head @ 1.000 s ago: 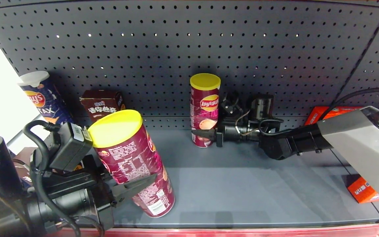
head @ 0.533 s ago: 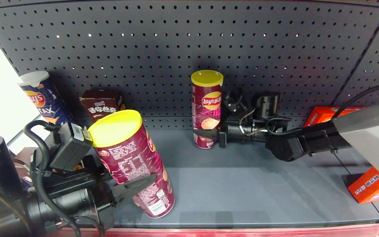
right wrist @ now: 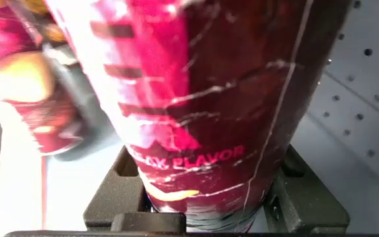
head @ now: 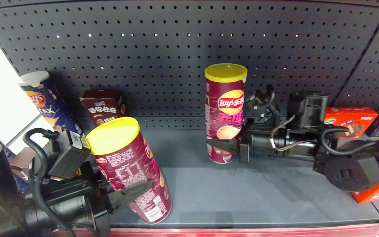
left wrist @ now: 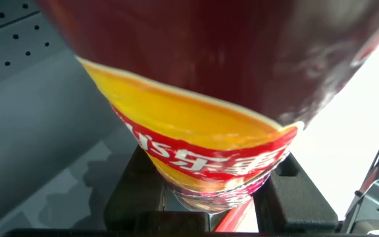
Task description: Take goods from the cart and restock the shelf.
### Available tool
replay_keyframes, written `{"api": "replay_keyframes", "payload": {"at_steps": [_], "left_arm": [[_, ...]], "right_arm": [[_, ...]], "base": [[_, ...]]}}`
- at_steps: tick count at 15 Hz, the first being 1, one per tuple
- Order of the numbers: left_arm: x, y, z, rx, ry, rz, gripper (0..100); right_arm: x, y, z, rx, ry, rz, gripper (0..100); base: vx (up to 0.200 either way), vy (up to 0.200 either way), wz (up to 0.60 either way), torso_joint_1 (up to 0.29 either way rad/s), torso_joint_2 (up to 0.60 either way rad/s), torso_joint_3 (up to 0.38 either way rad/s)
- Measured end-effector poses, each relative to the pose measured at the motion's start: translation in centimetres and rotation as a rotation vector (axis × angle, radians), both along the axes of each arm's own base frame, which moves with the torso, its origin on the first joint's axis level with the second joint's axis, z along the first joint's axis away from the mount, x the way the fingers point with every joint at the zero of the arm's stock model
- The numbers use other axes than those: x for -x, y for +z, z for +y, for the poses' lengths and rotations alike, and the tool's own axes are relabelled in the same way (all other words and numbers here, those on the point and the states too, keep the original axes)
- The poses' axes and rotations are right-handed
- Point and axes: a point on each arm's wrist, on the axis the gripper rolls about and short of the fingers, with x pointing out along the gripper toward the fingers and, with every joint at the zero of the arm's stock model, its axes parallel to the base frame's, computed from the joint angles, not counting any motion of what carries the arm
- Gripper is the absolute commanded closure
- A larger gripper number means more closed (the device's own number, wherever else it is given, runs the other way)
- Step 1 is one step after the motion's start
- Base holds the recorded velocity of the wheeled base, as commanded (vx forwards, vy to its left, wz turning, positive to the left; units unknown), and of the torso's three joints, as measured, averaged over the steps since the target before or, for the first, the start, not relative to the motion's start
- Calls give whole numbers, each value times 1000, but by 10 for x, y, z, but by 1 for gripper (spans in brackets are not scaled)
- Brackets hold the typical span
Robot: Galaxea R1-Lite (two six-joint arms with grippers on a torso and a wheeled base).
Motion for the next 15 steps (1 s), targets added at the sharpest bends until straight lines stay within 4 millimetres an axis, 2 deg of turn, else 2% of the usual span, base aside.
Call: {"api": "replay_keyframes", "payload": {"at_steps": [3,7,11,15], "left_arm": [[1,-1,1,1,1,3,100],[3,-3,2,-2,2,9,100],[2,-2,2,12,6,20,100],[2,-1,1,13,5,19,100]], "right_arm": [[37,-3,-10,-41,-36,-5,100],[66,-19,-24,-72,-37,-36,100],[84,-45,-38,-50,-41,-9,100],[85,-56,-45,-63,-62,-33,100]], "base": [[0,0,0,0,0,0],[0,0,0,0,0,0],[0,0,0,0,0,0],[0,0,0,0,0,0]]}}
